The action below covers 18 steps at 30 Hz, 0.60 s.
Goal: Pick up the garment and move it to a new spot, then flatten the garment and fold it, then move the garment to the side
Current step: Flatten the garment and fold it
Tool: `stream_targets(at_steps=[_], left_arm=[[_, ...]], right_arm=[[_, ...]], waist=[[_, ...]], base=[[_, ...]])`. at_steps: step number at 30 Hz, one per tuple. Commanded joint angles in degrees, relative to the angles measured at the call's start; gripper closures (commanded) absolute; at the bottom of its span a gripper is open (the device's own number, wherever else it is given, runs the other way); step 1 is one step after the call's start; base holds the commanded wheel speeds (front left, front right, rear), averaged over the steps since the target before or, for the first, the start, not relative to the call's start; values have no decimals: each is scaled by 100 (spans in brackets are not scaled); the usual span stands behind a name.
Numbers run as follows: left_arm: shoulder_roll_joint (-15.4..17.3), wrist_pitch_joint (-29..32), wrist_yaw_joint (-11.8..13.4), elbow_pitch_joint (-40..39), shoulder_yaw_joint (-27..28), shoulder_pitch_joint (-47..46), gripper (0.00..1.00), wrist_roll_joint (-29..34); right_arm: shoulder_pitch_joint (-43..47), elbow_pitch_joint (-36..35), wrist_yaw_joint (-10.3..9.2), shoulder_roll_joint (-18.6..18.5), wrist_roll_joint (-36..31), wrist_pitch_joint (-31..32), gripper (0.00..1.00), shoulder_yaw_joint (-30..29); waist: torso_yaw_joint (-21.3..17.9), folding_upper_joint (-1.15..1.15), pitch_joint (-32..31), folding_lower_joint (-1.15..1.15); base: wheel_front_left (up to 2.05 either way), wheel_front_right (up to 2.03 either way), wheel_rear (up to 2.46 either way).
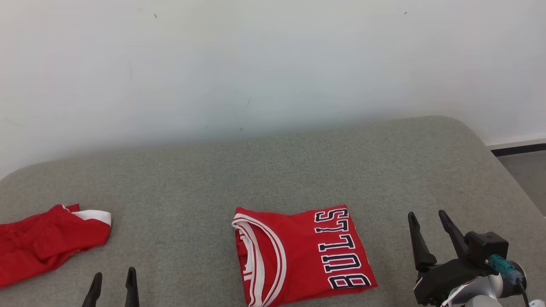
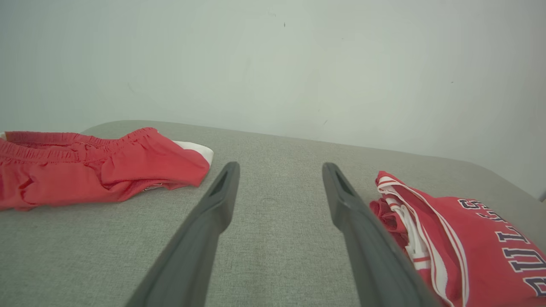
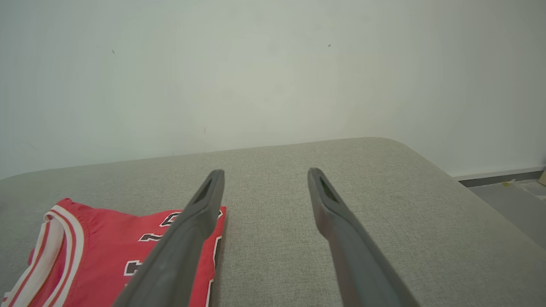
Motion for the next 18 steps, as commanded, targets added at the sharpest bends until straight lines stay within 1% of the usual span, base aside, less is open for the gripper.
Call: stream_targets(at_steps=[1, 7, 18], left_arm=[[45, -2, 0, 41, 11, -54, 0, -28], [91, -2, 0, 86, 4, -71, 0, -4], [26, -2, -2, 98, -13, -75, 0, 76]], right_arm=[[52, 22, -14, 19, 48, -15, 0, -16], [32, 66, -14, 69, 68, -20, 0, -18], [8, 68, -14, 90, 58, -40, 0, 17]], waist=[[5, 0, -29, 0], [3, 0, -84, 0], [-7, 0, -87, 0]], base=[[0, 0, 0], [0, 0, 0], [0, 0, 0]])
